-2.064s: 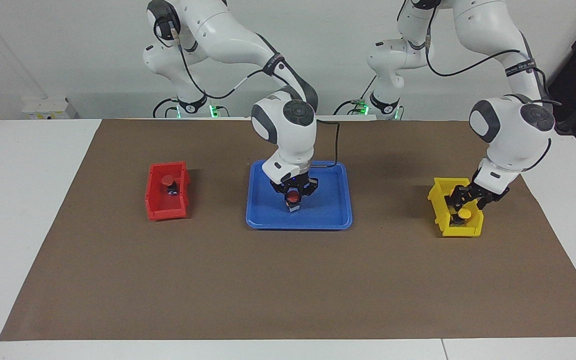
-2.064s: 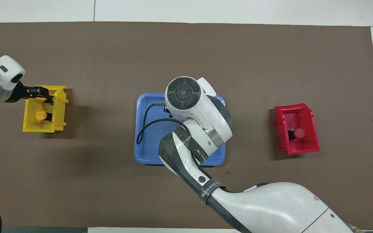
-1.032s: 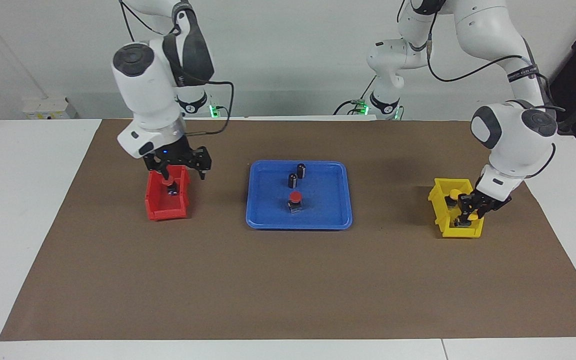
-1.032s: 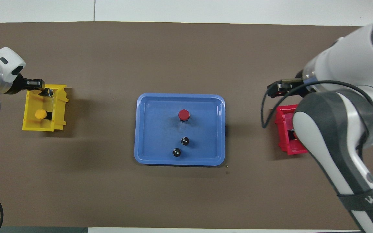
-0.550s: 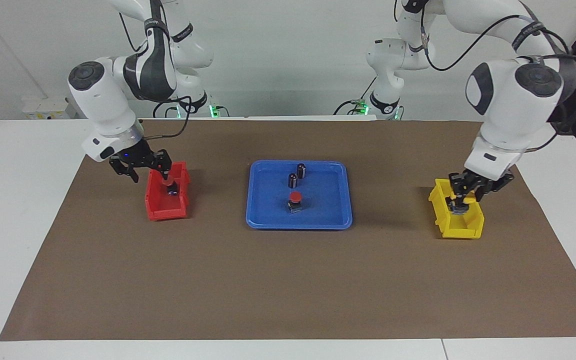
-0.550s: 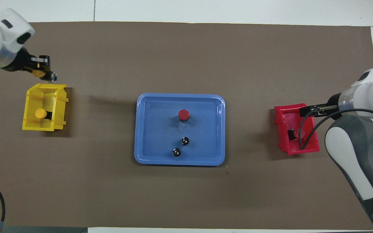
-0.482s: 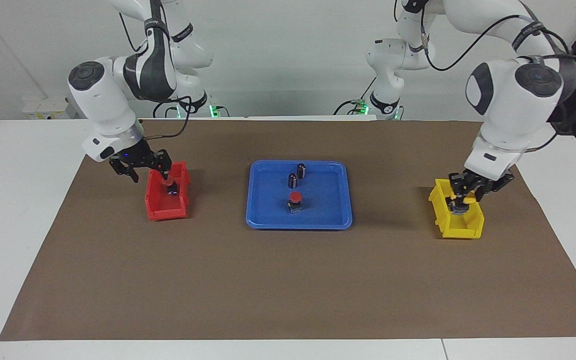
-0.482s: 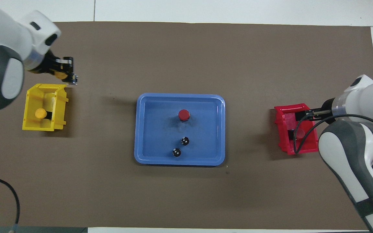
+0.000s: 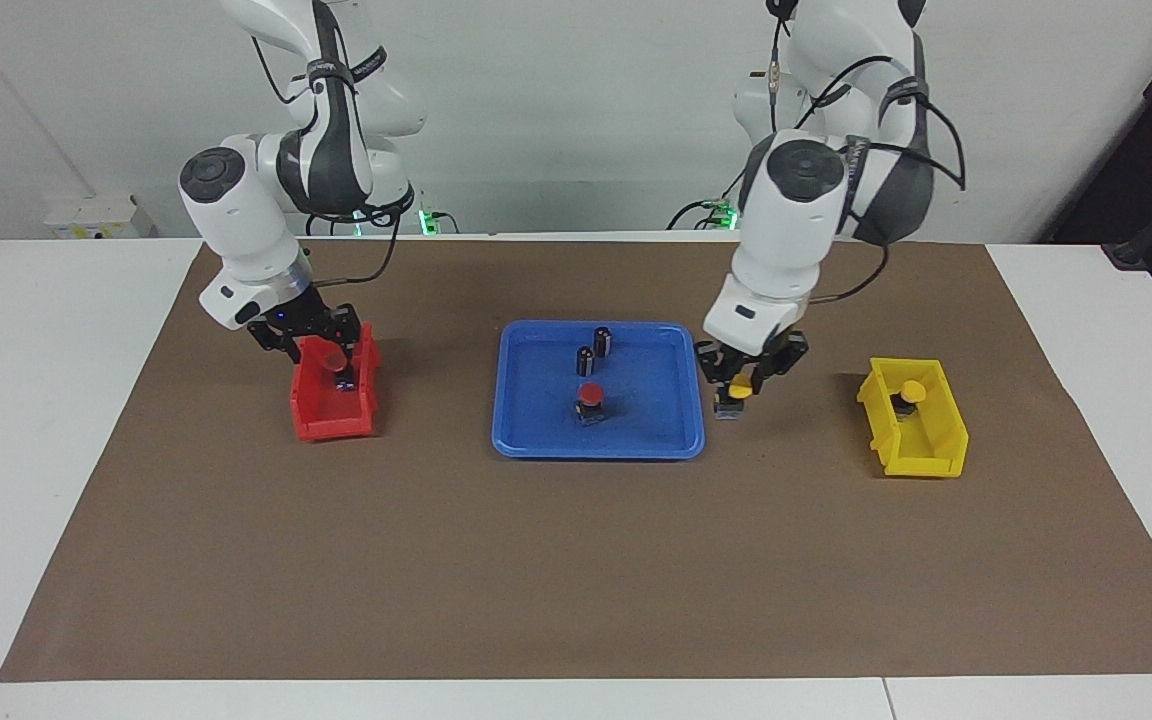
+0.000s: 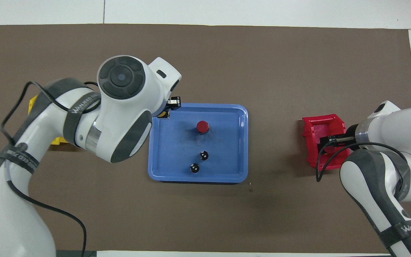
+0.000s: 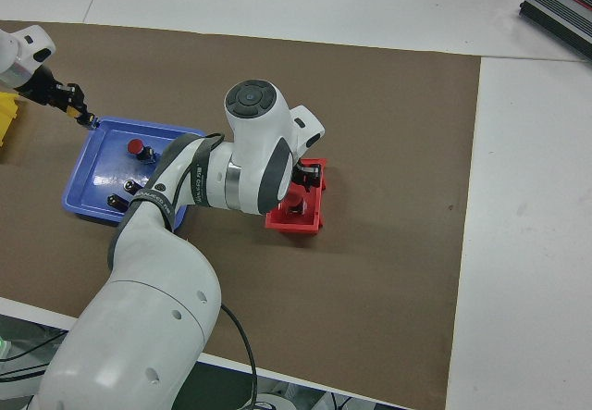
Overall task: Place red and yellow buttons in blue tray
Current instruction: 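Place the yellow button in the tray while the right gripper grasps another red button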
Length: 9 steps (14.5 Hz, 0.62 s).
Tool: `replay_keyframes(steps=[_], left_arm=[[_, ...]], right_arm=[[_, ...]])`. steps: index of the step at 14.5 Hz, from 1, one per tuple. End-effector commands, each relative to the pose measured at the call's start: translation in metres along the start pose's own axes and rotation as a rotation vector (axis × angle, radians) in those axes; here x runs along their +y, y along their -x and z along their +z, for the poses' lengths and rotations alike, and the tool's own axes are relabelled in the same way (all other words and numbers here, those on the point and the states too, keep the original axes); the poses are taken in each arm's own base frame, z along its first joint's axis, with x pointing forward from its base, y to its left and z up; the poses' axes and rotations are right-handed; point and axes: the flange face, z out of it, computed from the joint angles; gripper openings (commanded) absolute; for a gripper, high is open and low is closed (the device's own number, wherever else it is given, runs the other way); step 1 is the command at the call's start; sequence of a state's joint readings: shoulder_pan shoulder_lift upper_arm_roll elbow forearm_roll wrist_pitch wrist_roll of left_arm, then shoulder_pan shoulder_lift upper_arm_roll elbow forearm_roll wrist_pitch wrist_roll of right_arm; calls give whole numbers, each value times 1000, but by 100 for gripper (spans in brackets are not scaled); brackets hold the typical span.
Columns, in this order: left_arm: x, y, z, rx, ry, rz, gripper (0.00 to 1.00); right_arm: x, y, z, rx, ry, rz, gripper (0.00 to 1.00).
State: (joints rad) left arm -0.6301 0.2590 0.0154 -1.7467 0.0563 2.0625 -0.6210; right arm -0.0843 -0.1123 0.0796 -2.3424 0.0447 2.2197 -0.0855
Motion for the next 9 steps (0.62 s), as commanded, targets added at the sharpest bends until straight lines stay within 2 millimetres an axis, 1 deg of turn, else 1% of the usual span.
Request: replay_keyframes(steps=[1, 2, 3, 5, 7, 8, 9], left_arm=[[4, 21, 28, 3, 21, 7, 2], [11, 30, 36, -5, 16, 20, 2], [14, 32, 40, -9, 13, 10, 2], [18, 31, 47, 14, 34, 6, 2], [27, 35, 61, 9, 31, -26, 4], [34, 40, 64, 6, 30, -20, 4], [34, 40, 67, 3, 27, -20, 4]], right_arm=[[0, 9, -1, 27, -11, 18, 69], [1, 8, 4, 29, -12, 18, 69], [1, 11, 11, 30, -12, 22, 69], [0, 13, 14, 36, -10, 23, 68], [1, 14, 15, 38, -10, 23, 67], [2, 13, 21, 33, -11, 22, 67], [2, 15, 30, 33, -10, 23, 66]])
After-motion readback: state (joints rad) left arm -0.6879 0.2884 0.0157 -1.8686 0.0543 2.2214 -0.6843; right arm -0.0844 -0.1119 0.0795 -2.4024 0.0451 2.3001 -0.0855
